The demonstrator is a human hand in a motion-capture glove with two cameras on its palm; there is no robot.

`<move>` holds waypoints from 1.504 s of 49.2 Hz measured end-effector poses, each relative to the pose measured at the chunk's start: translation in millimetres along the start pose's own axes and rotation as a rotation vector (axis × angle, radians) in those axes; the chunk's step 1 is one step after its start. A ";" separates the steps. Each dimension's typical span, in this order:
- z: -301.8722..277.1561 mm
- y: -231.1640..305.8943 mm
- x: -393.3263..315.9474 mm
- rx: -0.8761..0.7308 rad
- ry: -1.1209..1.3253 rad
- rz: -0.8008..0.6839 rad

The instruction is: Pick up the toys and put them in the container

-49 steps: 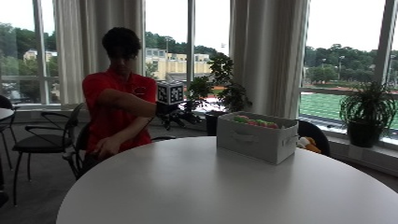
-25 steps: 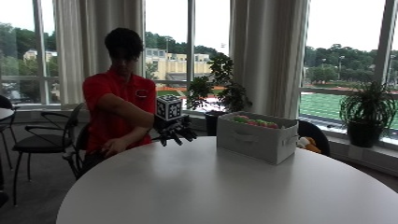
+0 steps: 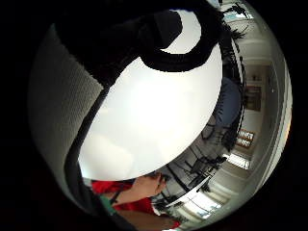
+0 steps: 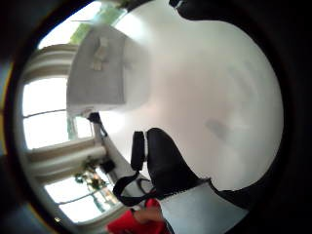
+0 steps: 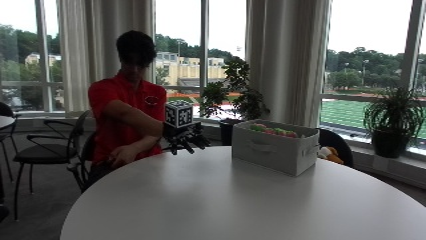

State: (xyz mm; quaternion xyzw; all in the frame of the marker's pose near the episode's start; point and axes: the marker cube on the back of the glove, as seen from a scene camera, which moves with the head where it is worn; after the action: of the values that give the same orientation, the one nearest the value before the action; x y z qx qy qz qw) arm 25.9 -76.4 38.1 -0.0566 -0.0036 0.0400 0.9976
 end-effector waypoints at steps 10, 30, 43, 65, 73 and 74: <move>4.9 4.1 4.8 0.025 0.024 -0.007; 1.7 1.1 9.2 0.084 0.028 -0.009; 31.1 19.0 -6.2 0.067 -0.009 -0.020; 35.7 21.1 -12.6 0.034 -0.042 -0.043; 30.8 28.5 -1.0 0.040 -0.123 -0.051; 29.8 29.1 0.8 0.040 -0.125 -0.054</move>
State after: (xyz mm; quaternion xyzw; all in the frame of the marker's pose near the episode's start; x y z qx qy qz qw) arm 24.0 -44.2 64.4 -0.0338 -0.0667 0.0166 0.9971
